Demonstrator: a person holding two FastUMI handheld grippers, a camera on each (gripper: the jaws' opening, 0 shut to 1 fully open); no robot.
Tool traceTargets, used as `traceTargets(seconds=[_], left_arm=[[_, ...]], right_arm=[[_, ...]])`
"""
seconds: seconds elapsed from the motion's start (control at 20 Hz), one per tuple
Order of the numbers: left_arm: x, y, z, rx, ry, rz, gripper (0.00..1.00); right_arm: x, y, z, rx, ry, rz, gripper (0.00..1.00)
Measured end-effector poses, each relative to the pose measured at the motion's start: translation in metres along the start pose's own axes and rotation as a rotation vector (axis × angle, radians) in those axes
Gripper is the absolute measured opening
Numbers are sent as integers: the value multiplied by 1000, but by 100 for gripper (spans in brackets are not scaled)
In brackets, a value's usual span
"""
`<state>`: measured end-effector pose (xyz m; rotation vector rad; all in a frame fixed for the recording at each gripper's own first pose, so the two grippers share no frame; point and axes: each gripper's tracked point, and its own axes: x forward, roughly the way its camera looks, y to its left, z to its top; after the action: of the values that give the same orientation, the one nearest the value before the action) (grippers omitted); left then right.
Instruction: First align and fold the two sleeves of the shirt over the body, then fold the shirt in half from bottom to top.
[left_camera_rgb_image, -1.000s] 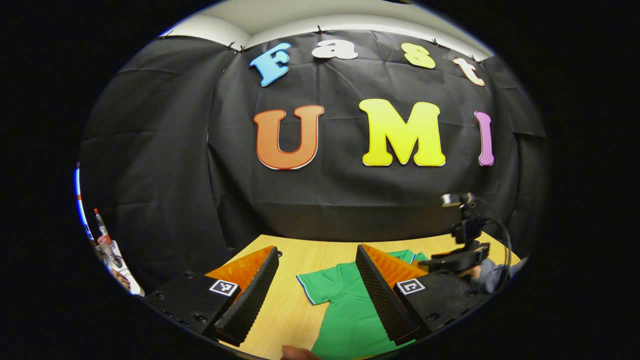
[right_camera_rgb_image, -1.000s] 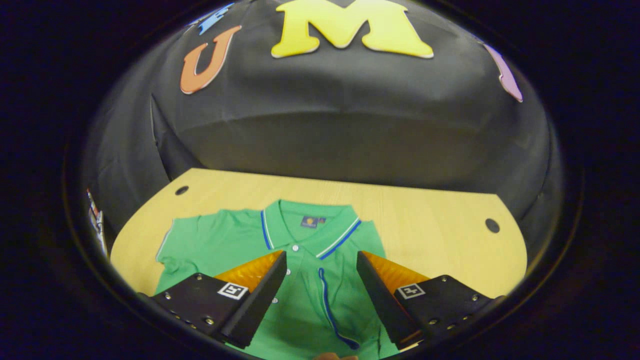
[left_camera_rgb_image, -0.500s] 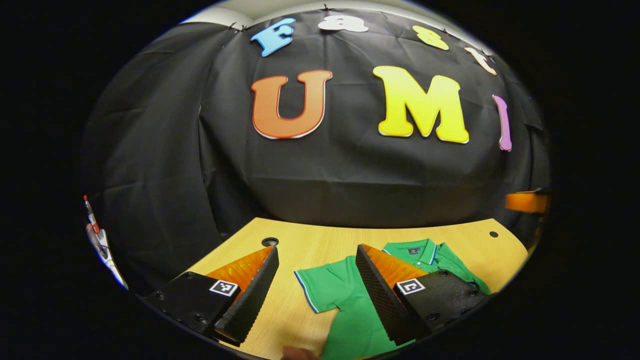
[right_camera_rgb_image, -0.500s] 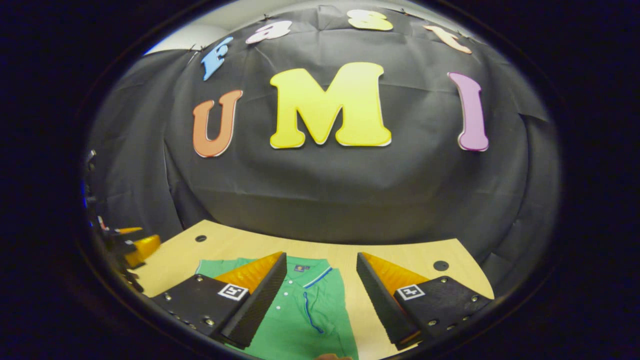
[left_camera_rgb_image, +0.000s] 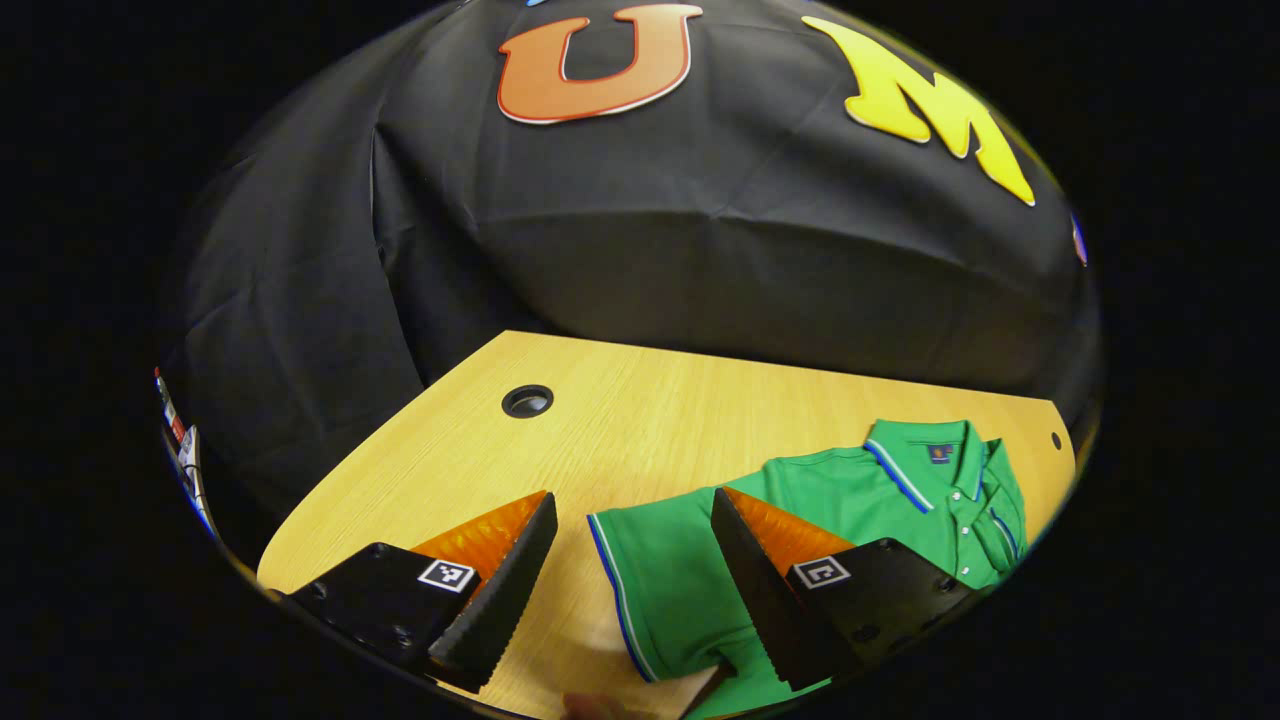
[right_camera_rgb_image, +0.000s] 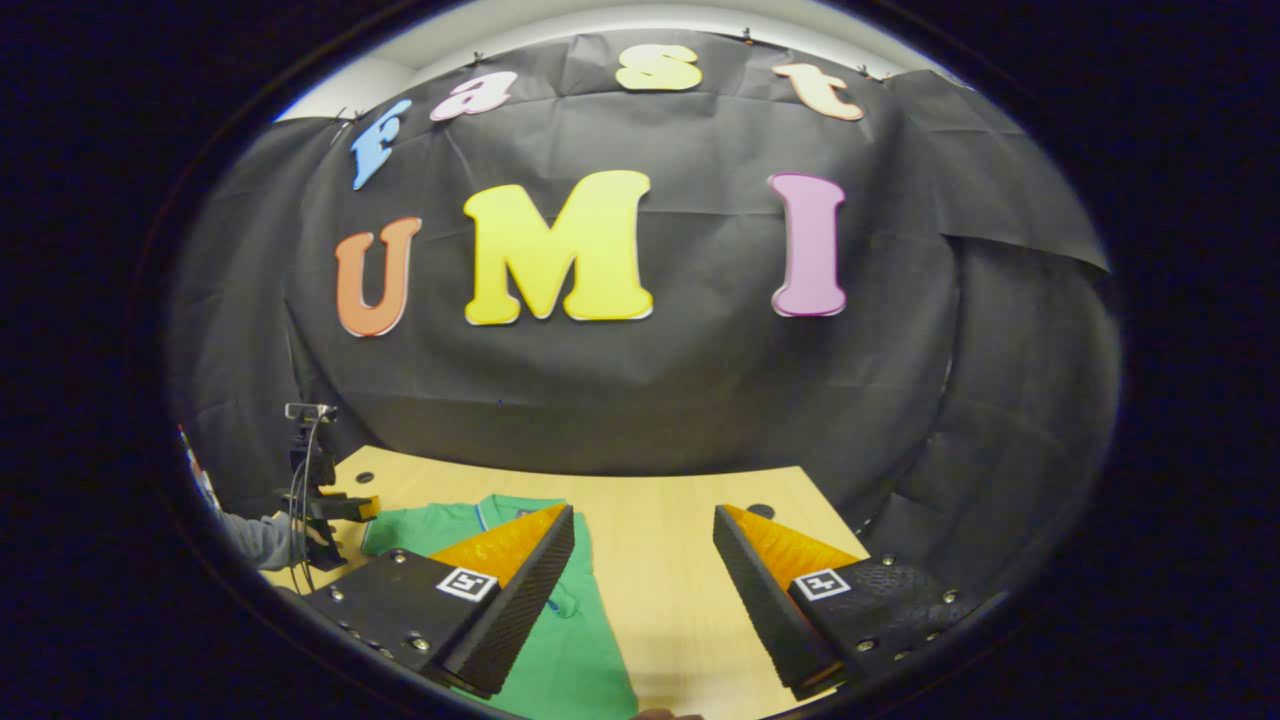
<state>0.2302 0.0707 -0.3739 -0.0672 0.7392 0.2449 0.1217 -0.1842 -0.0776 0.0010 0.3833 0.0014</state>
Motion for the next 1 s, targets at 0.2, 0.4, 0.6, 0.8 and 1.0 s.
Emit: traceTargets(seconds=[0.2, 0.4, 0.6, 0.8, 1.0], left_arm=[[29, -1, -11, 45, 75, 24, 99], [38, -8, -19, 14, 153, -5, 99], [32, -11, -29, 14, 218, -48, 92], [30, -17, -26, 30, 218, -58, 5], [23, -24, -27, -28, 231, -116, 3]], right_arm=[[-12, -24, 0, 41, 15, -51, 92], [-13, -28, -6, 53, 45, -57, 92], [-13, -25, -7, 65, 58, -42, 92], [-12, -24, -4, 83, 62, -33, 92], [-17, -25, 5, 58, 37, -39, 92]])
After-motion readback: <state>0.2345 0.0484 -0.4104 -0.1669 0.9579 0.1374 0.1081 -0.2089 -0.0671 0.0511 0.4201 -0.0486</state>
